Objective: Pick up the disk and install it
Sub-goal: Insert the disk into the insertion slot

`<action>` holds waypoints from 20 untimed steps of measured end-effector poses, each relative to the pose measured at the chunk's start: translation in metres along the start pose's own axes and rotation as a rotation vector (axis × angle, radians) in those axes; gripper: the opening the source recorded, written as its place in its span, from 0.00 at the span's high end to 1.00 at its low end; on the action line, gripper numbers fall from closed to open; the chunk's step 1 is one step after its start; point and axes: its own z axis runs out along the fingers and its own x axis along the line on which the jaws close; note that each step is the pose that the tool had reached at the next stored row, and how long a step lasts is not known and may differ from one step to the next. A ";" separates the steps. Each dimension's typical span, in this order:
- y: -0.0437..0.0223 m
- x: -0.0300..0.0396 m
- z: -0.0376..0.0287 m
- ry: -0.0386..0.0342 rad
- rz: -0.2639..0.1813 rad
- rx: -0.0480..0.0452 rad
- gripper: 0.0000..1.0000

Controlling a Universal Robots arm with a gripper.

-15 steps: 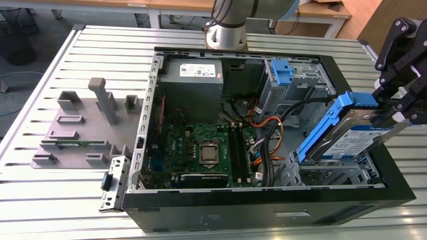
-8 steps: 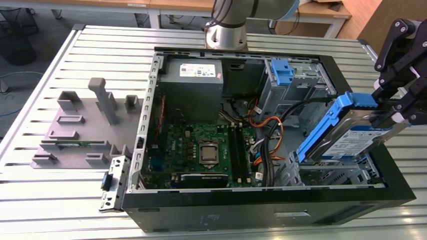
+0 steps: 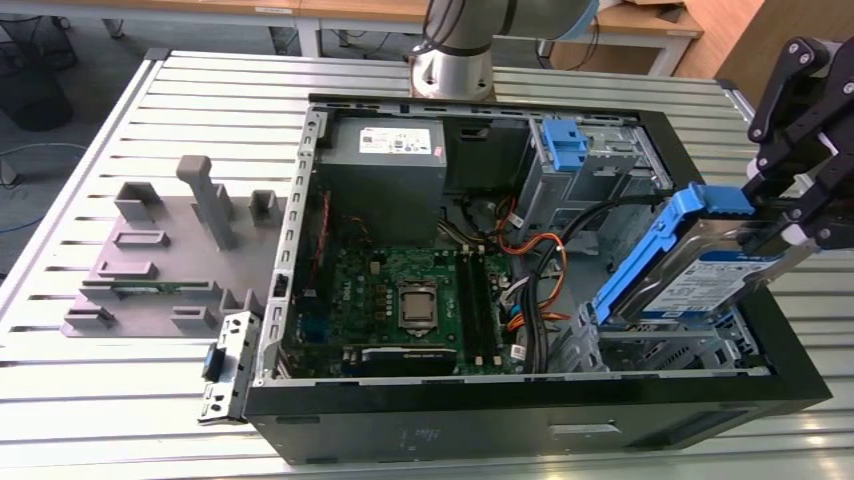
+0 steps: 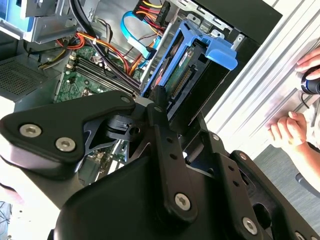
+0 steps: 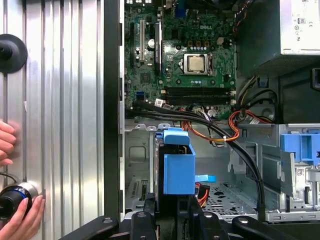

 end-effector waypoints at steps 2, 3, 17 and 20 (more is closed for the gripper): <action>0.0006 0.0000 0.0001 0.0000 0.000 0.0000 0.65; 0.0006 0.0000 0.0003 0.0000 0.000 0.0000 0.65; 0.0001 0.0012 0.0208 0.0000 0.001 0.0000 0.65; 0.0000 0.0015 0.0263 0.0001 0.001 0.0000 0.65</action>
